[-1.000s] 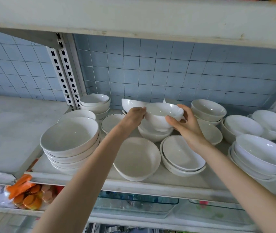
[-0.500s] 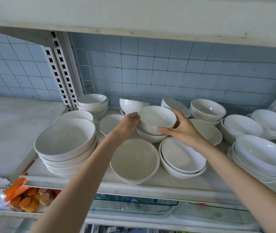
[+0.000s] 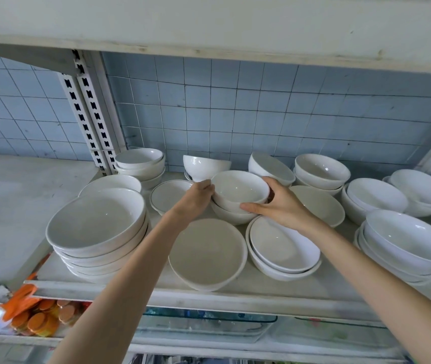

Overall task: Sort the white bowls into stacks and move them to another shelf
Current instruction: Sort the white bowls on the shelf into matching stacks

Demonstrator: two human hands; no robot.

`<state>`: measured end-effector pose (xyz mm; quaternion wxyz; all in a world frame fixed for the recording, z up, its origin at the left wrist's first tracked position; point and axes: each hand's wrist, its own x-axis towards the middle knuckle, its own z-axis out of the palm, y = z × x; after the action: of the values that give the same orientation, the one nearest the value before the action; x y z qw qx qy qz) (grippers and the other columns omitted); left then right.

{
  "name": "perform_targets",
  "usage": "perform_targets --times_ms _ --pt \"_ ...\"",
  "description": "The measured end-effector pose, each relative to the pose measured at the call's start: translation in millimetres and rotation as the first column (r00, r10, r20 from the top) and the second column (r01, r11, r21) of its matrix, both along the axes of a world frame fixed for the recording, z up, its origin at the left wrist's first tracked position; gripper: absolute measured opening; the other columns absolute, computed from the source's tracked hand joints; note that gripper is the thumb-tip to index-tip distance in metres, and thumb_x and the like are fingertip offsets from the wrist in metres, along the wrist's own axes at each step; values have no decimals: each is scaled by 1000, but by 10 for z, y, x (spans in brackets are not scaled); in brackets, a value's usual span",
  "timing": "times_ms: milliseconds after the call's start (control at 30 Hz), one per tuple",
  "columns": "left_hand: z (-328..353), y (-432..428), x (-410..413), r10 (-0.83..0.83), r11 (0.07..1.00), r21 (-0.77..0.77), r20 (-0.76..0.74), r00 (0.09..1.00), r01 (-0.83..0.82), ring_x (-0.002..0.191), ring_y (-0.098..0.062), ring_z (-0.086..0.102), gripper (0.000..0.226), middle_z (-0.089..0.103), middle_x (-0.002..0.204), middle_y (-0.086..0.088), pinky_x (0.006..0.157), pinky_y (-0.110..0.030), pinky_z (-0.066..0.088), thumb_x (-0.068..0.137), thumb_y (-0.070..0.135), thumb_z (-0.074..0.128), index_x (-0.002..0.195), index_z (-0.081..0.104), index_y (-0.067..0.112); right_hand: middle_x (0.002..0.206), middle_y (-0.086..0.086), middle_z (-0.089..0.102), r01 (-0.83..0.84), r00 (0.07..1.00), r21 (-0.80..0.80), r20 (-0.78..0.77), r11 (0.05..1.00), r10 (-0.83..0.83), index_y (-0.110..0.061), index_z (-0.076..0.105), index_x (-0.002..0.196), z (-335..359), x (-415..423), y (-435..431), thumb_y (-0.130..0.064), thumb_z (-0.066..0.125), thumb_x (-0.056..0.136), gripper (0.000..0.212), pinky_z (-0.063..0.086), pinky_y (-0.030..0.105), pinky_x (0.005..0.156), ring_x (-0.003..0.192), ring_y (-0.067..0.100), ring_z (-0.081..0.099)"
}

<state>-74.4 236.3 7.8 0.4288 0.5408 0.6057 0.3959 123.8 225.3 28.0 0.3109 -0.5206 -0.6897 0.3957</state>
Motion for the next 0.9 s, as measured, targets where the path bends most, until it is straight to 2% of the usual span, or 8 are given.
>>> perform_targets --times_ms 200,300,400,467,567,667,767,900 --pt "-23 25 -19 -22 1000 -8 56 998 23 67 -17 30 33 35 66 1 77 -31 29 96 6 38 65 34 18 110 -13 61 -22 999 -17 27 1000 22 -25 42 129 0 9 17 -39 81 67 75 48 21 84 97 5 59" --pt "30 -71 -5 -87 996 19 68 994 86 67 -16 29 21 32 69 2 71 -31 29 83 27 48 72 35 15 113 -12 58 -55 997 -45 43 997 57 -25 39 131 23 32 22 -44 79 67 78 49 24 86 97 5 58" --pt "62 -133 6 -194 981 -10 -8 981 194 65 -10 41 68 42 72 1 66 -24 36 71 49 65 114 42 1 114 -8 60 -99 994 -87 37 991 102 -24 42 129 44 99 61 -62 78 55 90 49 36 94 101 11 60" --pt "88 -164 7 -242 970 -5 -103 965 243 70 -5 46 68 47 78 2 60 -14 39 76 39 76 120 30 17 115 -8 57 -118 993 -84 6 989 119 -22 44 125 47 143 85 -63 77 55 88 47 37 96 102 7 58" --pt "108 -150 19 -243 966 34 -231 942 258 101 -11 45 82 48 109 4 69 -13 38 76 25 79 136 26 9 135 -5 47 -39 997 -41 -72 998 37 -17 34 140 116 195 83 -51 71 61 93 39 27 104 121 2 47" --pt "92 -112 47 -201 975 47 -251 947 219 110 -14 44 87 45 125 0 83 -19 34 71 27 83 134 29 3 131 -4 50 42 998 89 -46 995 -38 -14 45 134 181 261 130 -51 67 67 80 35 29 108 125 8 47" --pt "33 -72 62 -194 978 25 -240 951 205 117 -23 48 88 47 128 -10 89 -27 40 65 31 86 128 31 4 128 -3 54 91 995 181 19 979 -96 -12 51 129 165 335 232 -30 66 83 51 35 24 102 124 11 48" --pt "6 -84 52 -187 980 30 -224 957 198 120 -22 45 104 46 132 -9 94 -28 41 61 39 87 137 25 3 129 3 57 126 976 270 139 954 -168 -10 55 126 65 425 306 -18 64 88 40 38 27 101 122 16 51"
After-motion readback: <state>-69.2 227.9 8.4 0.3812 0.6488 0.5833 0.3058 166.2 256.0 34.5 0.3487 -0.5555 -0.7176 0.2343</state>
